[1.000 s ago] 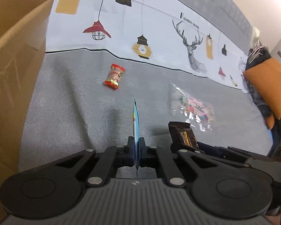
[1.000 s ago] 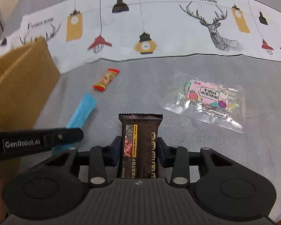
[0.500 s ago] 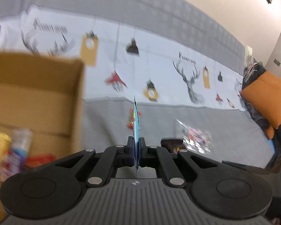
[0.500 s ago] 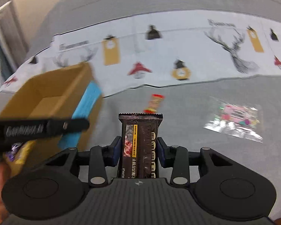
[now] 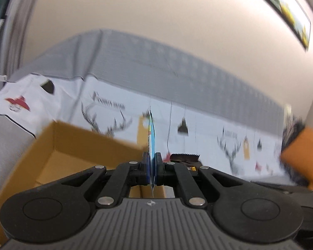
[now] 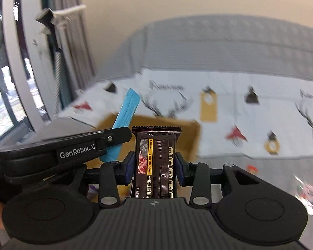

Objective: Organize snacks
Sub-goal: 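Carry both snacks over the cardboard box and open both tools to drop them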

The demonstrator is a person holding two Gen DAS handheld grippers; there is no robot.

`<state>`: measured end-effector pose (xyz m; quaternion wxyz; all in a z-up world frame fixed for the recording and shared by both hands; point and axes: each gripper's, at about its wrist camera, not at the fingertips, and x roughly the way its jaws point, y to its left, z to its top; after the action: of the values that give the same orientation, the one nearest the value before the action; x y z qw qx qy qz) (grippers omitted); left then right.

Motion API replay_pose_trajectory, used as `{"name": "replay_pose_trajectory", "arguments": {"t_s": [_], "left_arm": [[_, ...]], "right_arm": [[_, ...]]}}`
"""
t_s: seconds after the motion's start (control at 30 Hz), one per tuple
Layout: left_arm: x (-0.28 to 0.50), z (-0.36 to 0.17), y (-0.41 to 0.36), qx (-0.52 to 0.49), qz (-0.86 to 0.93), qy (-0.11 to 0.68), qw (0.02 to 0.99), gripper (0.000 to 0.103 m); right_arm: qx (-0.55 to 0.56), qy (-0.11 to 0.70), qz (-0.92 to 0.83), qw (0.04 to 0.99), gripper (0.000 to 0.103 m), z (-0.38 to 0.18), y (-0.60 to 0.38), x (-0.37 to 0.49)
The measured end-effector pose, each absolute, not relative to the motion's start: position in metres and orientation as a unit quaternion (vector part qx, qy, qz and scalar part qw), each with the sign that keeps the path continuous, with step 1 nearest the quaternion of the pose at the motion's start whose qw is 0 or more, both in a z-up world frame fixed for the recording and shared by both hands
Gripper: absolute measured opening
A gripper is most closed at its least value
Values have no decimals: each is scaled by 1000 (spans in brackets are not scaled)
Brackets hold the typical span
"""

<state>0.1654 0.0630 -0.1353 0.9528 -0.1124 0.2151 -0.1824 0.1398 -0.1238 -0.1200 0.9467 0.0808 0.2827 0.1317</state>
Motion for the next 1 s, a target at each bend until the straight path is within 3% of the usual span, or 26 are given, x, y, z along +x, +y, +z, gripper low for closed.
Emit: {"name": "replay_pose_trajectory", "arguments": {"t_s": [0.23,0.4,0.57,0.8,0.83,0.87,0.9,0.93,0.97,1.0], "left_arm": [[170,-121,101,-147,-165,188,957,4],[211,-156,110,-173,-159,303,923,4],[245,-207,94,-94,-77,428,896,4],[242,-214,76,-54,-79,434,896,4],[241,-212,75,-54,-75,427,899,8],[239,-211,74,-54,-71,420,903,21],[237,-208,73,-54,-63,414,906,34],[235,-205,70,-49,-54,409,910,59],[231,-202,66,-43,-49,400,914,76],[231,-201,60,-38,-50,390,919,81]], "right_arm": [[68,262,157,950,41,-97,-94,154],[45,319,144,936,41,-141,-72,173],[73,396,134,906,41,-202,-62,183],[64,421,150,892,42,-218,-49,179],[54,426,160,889,43,-217,-47,179],[46,427,164,888,44,-216,-46,178],[43,421,164,891,54,-213,-48,176],[48,414,166,894,71,-210,-54,174],[60,404,169,897,79,-207,-63,169],[77,393,172,900,87,-204,-73,164]]}}
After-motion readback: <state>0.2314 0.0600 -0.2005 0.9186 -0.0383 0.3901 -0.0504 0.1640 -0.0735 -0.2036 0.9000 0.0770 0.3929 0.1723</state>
